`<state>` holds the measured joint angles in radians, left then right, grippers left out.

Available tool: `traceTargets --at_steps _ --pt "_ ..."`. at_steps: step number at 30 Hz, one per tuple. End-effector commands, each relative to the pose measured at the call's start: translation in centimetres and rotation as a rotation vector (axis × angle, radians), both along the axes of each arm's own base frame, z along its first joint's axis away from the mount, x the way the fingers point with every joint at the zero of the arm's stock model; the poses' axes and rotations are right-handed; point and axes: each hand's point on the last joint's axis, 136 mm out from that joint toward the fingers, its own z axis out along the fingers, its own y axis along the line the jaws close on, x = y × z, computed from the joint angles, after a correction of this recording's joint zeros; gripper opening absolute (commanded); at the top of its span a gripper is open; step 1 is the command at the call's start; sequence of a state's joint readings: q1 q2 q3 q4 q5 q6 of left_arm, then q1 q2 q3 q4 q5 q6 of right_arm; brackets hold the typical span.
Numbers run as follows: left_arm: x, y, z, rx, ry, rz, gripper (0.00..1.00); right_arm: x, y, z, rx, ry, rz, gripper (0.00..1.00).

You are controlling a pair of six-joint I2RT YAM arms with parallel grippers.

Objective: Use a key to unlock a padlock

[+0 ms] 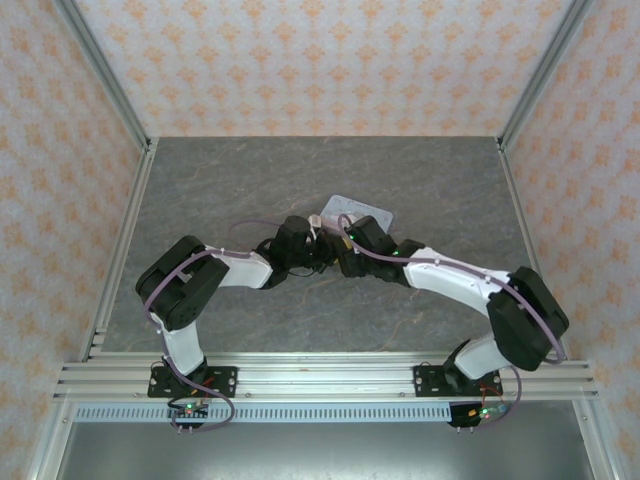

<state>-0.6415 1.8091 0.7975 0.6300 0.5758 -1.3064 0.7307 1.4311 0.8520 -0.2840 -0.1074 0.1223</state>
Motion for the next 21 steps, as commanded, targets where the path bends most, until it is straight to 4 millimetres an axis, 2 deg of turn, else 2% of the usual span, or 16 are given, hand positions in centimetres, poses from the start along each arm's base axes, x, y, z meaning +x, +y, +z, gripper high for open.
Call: traceTargets --at_steps 1,6,12,17,21 --pt "-1.2 -0.5 -0.6 0.032 -0.011 -0.058 0.00 -0.5 0.6 2.8 0.211 -0.008 -0.056 0.54" --pt "-2.0 0.0 -2.3 0.093 -0.001 -0.085 0.00 -1.7 0.7 2.3 0.392 0.056 -0.146 0.58" --pt "-3.1 0.9 -3.3 0.156 -0.002 -0.118 0.02 -1.2 1.6 0.6 0.516 0.110 -0.234 0.58" --pt "-4.0 1.6 -3.7 0.176 0.000 -0.128 0.22 0.1 0.5 -0.8 0.544 0.095 -0.339 0.58" --pt "-4.7 2.4 -3.4 0.187 -0.006 -0.126 0.49 1.9 -0.6 -0.6 0.573 0.073 -0.404 0.58"
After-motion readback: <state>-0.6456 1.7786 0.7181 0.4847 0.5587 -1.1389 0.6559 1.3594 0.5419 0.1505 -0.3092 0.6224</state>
